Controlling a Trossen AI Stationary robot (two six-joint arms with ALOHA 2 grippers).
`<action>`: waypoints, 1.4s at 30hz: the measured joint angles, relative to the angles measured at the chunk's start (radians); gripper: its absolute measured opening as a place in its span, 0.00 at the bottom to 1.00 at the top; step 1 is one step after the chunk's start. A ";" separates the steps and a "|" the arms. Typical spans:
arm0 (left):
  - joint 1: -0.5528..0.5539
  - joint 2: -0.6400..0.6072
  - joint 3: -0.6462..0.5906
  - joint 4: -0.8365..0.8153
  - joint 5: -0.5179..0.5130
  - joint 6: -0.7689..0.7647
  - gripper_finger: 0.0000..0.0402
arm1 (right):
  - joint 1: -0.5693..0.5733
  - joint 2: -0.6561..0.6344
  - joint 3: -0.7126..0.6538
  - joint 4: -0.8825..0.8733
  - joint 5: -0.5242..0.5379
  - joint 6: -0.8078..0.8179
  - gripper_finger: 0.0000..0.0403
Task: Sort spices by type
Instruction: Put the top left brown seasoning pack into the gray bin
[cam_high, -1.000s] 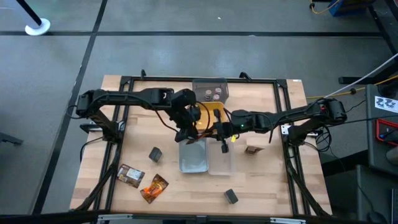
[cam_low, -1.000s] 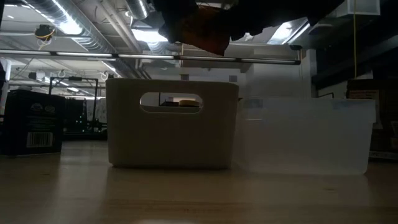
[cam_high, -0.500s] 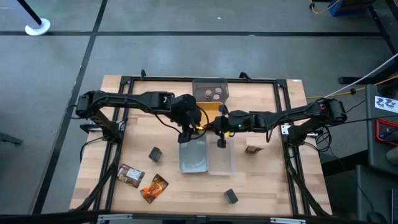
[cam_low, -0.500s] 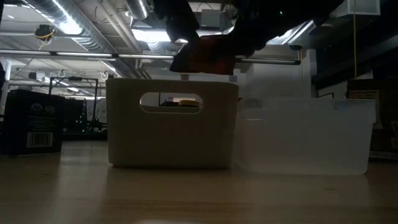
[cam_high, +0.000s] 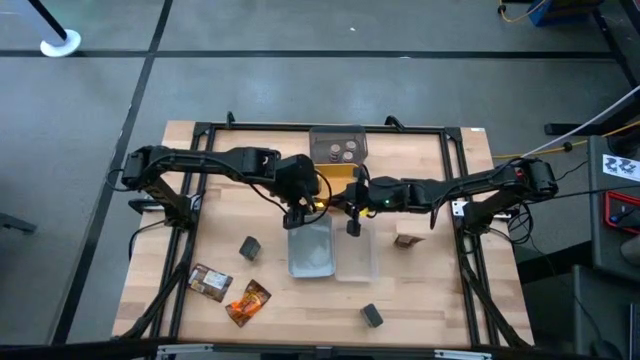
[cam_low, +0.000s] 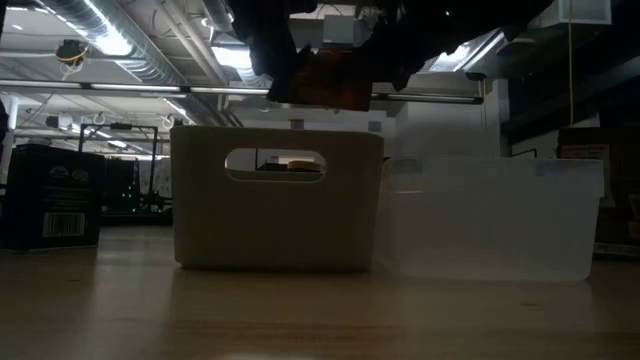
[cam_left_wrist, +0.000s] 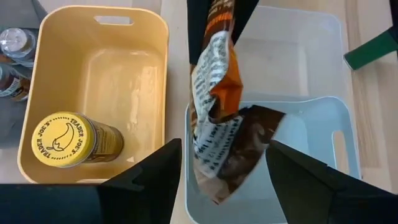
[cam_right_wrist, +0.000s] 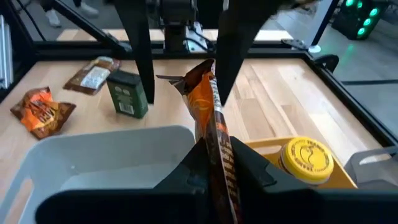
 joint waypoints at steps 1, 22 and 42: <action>0.000 0.003 0.000 -0.001 -0.003 0.000 0.54 | 0.000 0.000 0.000 0.005 -0.008 0.000 0.09; 0.000 0.006 0.001 -0.019 -0.070 -0.038 0.05 | 0.000 0.000 0.001 0.009 -0.015 0.008 0.12; 0.000 0.003 -0.001 -0.100 -0.044 -0.051 0.02 | 0.000 0.000 0.002 -0.005 -0.052 0.006 0.36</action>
